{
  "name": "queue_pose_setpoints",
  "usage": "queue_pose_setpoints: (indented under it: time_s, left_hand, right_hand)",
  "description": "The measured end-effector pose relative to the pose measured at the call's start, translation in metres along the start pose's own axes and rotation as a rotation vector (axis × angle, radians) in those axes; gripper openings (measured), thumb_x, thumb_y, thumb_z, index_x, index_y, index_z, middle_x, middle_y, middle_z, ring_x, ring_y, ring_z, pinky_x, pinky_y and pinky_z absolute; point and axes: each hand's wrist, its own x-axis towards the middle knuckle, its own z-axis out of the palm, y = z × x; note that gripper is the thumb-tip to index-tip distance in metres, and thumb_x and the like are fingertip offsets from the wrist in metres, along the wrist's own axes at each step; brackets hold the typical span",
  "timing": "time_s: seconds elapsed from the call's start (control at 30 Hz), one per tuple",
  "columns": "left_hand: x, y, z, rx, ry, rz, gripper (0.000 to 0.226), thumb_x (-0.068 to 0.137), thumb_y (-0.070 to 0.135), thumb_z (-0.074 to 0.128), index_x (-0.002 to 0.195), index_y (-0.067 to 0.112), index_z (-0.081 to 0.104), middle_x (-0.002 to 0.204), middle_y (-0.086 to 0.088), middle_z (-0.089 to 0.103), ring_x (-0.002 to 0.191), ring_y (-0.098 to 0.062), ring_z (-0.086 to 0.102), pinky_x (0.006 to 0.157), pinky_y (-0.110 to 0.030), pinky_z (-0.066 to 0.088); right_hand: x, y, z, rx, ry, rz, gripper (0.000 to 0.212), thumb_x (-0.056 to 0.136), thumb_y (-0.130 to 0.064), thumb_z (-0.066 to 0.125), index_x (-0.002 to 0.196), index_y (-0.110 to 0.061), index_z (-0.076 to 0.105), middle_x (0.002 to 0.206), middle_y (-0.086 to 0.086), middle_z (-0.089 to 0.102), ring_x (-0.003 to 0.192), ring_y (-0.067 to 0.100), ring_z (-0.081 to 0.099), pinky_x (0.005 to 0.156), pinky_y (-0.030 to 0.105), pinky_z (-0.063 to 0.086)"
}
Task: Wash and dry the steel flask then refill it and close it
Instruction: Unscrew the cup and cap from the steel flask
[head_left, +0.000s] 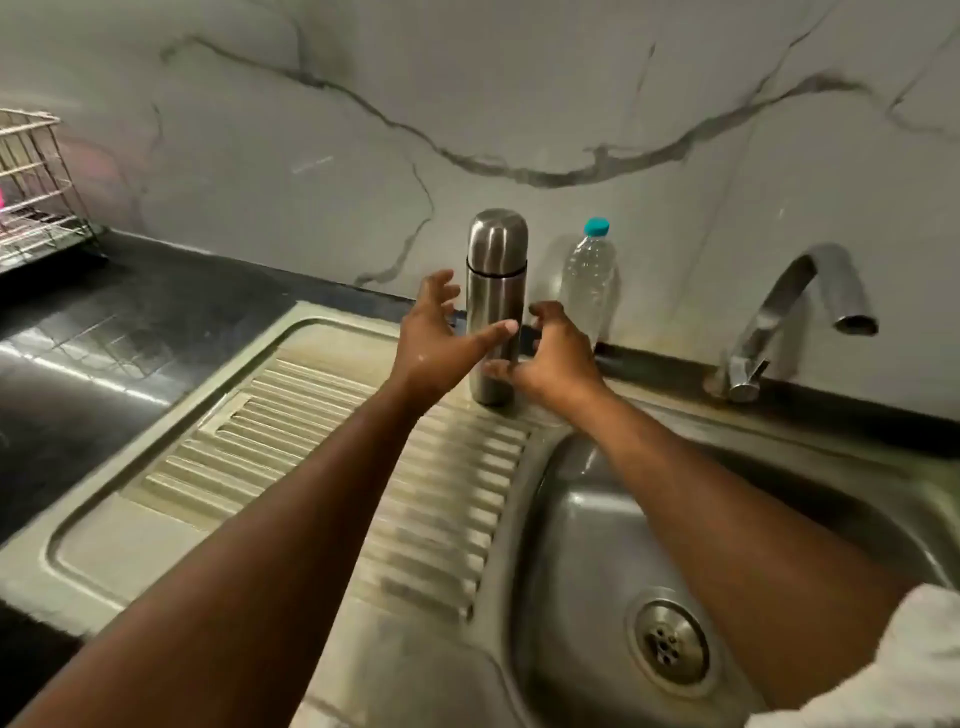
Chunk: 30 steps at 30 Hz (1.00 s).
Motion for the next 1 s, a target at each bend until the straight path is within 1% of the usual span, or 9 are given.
queue_pose_setpoints:
  time_s: [0.1, 0.2, 0.27, 0.33, 0.4, 0.47, 0.63, 0.73, 1.0]
  left_hand:
    - [0.008, -0.014, 0.009, 0.000, -0.004, 0.097, 0.103, 0.071, 0.041, 0.096, 0.156, 0.021, 0.040, 0.146, 0.000, 0.057, 0.131, -0.013, 0.055, 0.102, -0.026, 0.051]
    - [0.011, -0.025, 0.015, -0.010, 0.017, 0.158, 0.089, 0.073, 0.037, 0.096, 0.148, 0.023, 0.050, 0.134, 0.009, 0.062, 0.117, -0.002, 0.060, 0.083, -0.009, 0.047]
    - [0.010, -0.029, 0.018, -0.039, 0.044, 0.172, 0.078, 0.075, 0.034, 0.095, 0.141, 0.024, 0.055, 0.127, 0.011, 0.065, 0.108, 0.004, 0.062, 0.077, -0.007, 0.049]
    - [0.010, -0.030, 0.020, -0.050, 0.082, 0.167, 0.066, 0.078, 0.031, 0.093, 0.135, 0.022, 0.061, 0.122, 0.011, 0.069, 0.105, 0.003, 0.066, 0.082, -0.013, 0.056]
    - [0.008, -0.029, 0.020, -0.044, 0.114, 0.171, 0.058, 0.079, 0.030, 0.092, 0.130, 0.022, 0.066, 0.118, 0.009, 0.073, 0.104, -0.003, 0.070, 0.091, -0.028, 0.062]
    - [0.004, -0.026, 0.019, -0.016, 0.101, 0.182, 0.056, 0.078, 0.032, 0.093, 0.128, 0.024, 0.068, 0.115, 0.009, 0.074, 0.103, -0.006, 0.073, 0.092, -0.037, 0.063]
    - [-0.022, -0.014, 0.016, -0.022, 0.064, 0.247, 0.060, 0.079, 0.031, 0.092, 0.134, 0.024, 0.067, 0.110, 0.008, 0.075, 0.094, -0.005, 0.075, 0.084, -0.032, 0.065]
    - [-0.036, -0.004, 0.016, -0.040, 0.047, 0.250, 0.067, 0.075, 0.037, 0.093, 0.135, 0.028, 0.067, 0.106, 0.005, 0.076, 0.089, -0.009, 0.077, 0.079, -0.037, 0.067]
    - [-0.098, 0.029, 0.036, -0.028, -0.006, 0.291, 0.064, 0.057, 0.062, 0.096, 0.110, 0.031, 0.076, 0.095, 0.008, 0.078, 0.085, -0.009, 0.077, 0.077, -0.041, 0.067]
  right_hand:
    - [0.014, 0.011, 0.013, 0.067, -0.030, -0.019, 0.090, 0.069, -0.040, 0.094, 0.140, -0.020, 0.042, 0.132, 0.003, 0.062, 0.117, 0.024, 0.062, 0.098, 0.041, 0.054]
    - [0.020, 0.022, 0.027, 0.099, 0.004, -0.044, 0.081, 0.068, -0.038, 0.095, 0.133, -0.021, 0.050, 0.122, -0.002, 0.067, 0.106, 0.018, 0.064, 0.089, 0.033, 0.056]
    - [0.022, 0.030, 0.033, 0.118, 0.053, -0.073, 0.077, 0.068, -0.038, 0.095, 0.131, -0.022, 0.054, 0.121, -0.004, 0.069, 0.107, 0.017, 0.066, 0.092, 0.035, 0.057]
    - [0.022, 0.033, 0.034, 0.131, 0.095, -0.104, 0.072, 0.069, -0.038, 0.094, 0.129, -0.022, 0.057, 0.120, -0.004, 0.071, 0.107, 0.017, 0.068, 0.095, 0.039, 0.058]
    - [0.015, 0.035, 0.033, 0.121, 0.101, -0.134, 0.071, 0.070, -0.037, 0.094, 0.129, -0.021, 0.058, 0.121, -0.003, 0.071, 0.107, 0.017, 0.069, 0.095, 0.040, 0.058]
    - [0.005, 0.038, 0.028, 0.096, 0.106, -0.162, 0.069, 0.072, -0.041, 0.092, 0.129, -0.022, 0.058, 0.122, -0.004, 0.071, 0.108, 0.016, 0.069, 0.096, 0.040, 0.058]
    - [-0.033, 0.044, 0.018, 0.117, 0.135, -0.215, 0.062, 0.076, -0.043, 0.089, 0.128, -0.024, 0.060, 0.118, -0.007, 0.071, 0.104, 0.013, 0.068, 0.093, 0.040, 0.059]
    - [-0.059, 0.047, 0.008, 0.132, 0.189, -0.230, 0.056, 0.076, -0.043, 0.088, 0.123, -0.028, 0.062, 0.110, -0.013, 0.069, 0.098, 0.009, 0.067, 0.088, 0.036, 0.061]
    - [-0.137, 0.067, -0.029, 0.095, 0.271, -0.242, 0.061, 0.072, -0.040, 0.090, 0.125, -0.028, 0.063, 0.107, -0.012, 0.068, 0.094, 0.007, 0.066, 0.078, 0.027, 0.058]
